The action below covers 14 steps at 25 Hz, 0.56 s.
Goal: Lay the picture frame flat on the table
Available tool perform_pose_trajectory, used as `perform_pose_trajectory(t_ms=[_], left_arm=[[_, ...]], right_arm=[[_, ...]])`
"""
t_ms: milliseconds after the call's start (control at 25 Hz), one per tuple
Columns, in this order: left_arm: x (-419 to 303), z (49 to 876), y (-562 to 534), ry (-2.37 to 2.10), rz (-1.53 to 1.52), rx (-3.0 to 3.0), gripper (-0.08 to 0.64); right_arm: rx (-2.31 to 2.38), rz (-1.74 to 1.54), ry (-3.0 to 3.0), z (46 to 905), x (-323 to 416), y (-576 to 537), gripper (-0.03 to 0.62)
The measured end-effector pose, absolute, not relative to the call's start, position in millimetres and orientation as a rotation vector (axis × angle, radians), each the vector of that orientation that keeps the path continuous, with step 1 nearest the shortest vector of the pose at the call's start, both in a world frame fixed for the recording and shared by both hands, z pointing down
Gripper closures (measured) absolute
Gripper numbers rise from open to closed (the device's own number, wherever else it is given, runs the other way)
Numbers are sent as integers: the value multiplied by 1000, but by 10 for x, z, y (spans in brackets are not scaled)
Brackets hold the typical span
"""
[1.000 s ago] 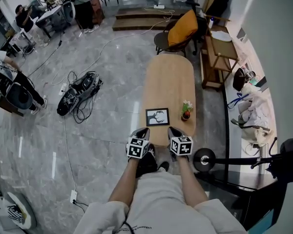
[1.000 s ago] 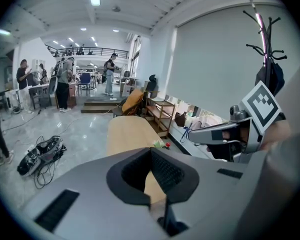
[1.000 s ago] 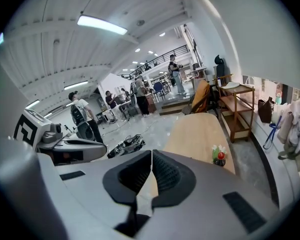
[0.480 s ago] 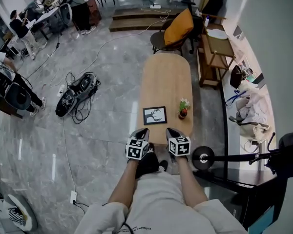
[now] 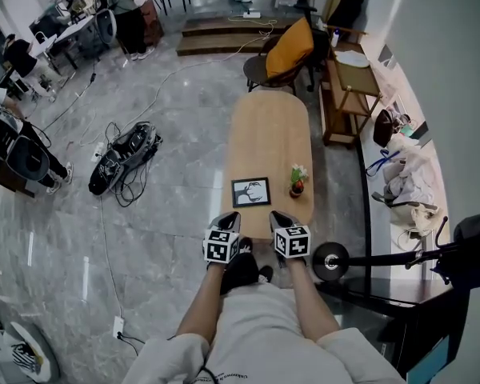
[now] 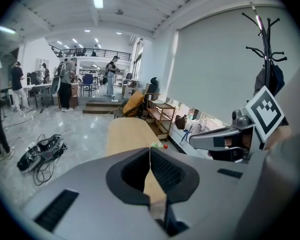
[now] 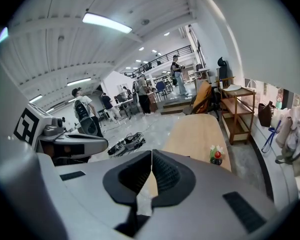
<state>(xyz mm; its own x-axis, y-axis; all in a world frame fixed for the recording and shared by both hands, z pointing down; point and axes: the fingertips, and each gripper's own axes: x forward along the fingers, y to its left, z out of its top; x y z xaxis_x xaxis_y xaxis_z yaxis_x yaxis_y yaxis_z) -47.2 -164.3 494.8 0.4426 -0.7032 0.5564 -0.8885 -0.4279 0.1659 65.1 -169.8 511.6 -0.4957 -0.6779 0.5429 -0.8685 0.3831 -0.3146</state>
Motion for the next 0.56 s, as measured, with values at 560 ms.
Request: perform_pose_trajectory(t_ms=[560], left_arm=[[-378, 4942, -1630, -1333, 566, 2269, 538]], right_arm=[[1330, 802, -2325, 5118, 627, -1678, 558]])
